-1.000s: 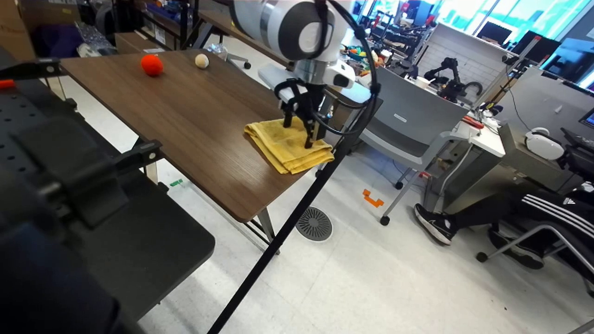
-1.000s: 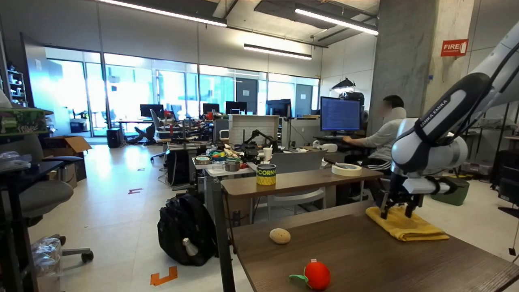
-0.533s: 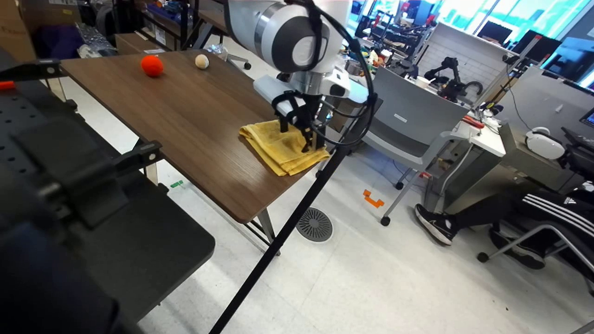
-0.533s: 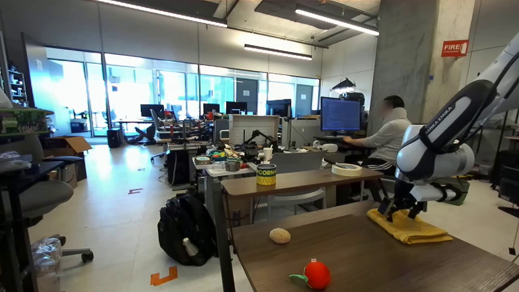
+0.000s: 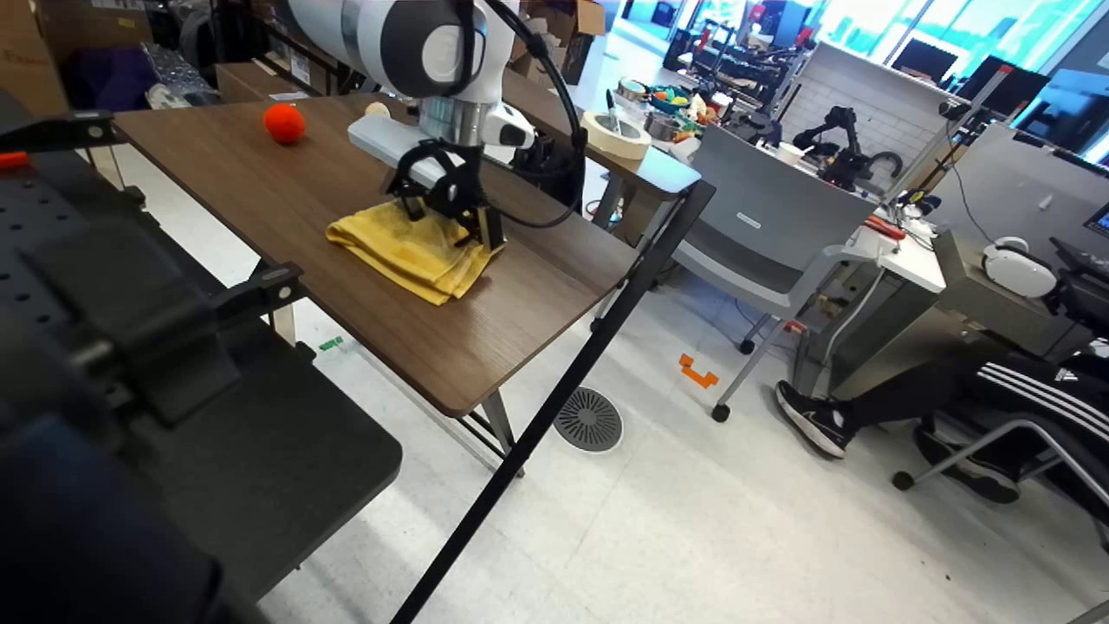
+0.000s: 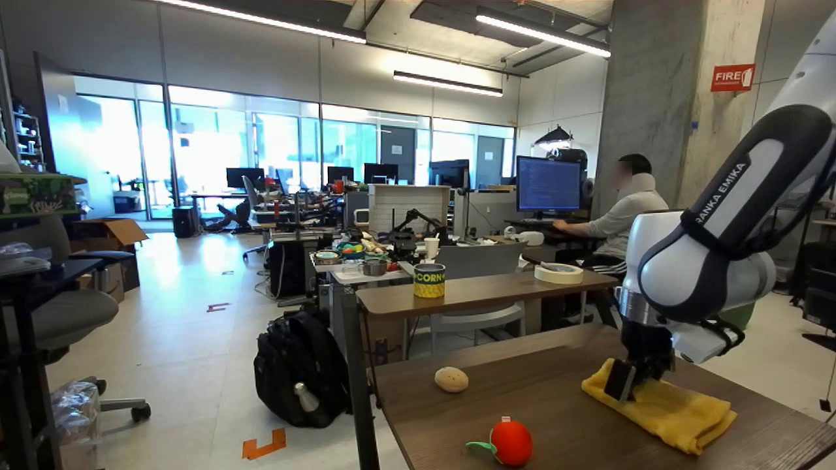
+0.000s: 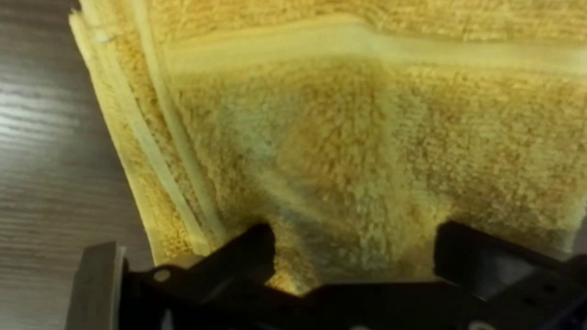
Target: Move the potato to the left, wipe the table with the yellow towel, move the red plush toy to the left, wipe the right side of the table with the towel, move the potato and red toy to the right, wipe the left side of the table
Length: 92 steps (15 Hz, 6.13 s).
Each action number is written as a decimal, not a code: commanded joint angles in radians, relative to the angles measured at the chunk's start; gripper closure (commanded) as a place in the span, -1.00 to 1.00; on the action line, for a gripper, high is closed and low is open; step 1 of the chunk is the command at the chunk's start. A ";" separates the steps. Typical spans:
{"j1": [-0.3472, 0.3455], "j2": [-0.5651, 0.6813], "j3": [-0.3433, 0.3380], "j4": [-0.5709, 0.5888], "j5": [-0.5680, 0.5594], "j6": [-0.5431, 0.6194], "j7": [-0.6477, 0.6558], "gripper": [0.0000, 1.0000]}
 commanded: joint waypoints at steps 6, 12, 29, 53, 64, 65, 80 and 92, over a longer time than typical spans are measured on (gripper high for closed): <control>0.071 -0.071 -0.222 -0.182 -0.174 0.144 -0.001 -1.00; 0.029 0.030 -0.278 -0.005 -0.139 0.102 0.051 -1.00; 0.038 -0.050 0.073 -0.211 -0.178 0.219 -0.174 -1.00; 0.138 -0.098 -0.198 -0.001 -0.008 0.283 0.126 -1.00; 0.110 -0.117 -0.135 -0.095 -0.034 0.259 0.068 -1.00; 0.107 -0.101 -0.138 -0.058 -0.025 0.200 0.076 -1.00; -0.061 0.192 -0.041 0.502 0.075 -0.357 0.087 -1.00; 0.036 0.315 -0.018 0.682 0.043 -0.468 0.090 -1.00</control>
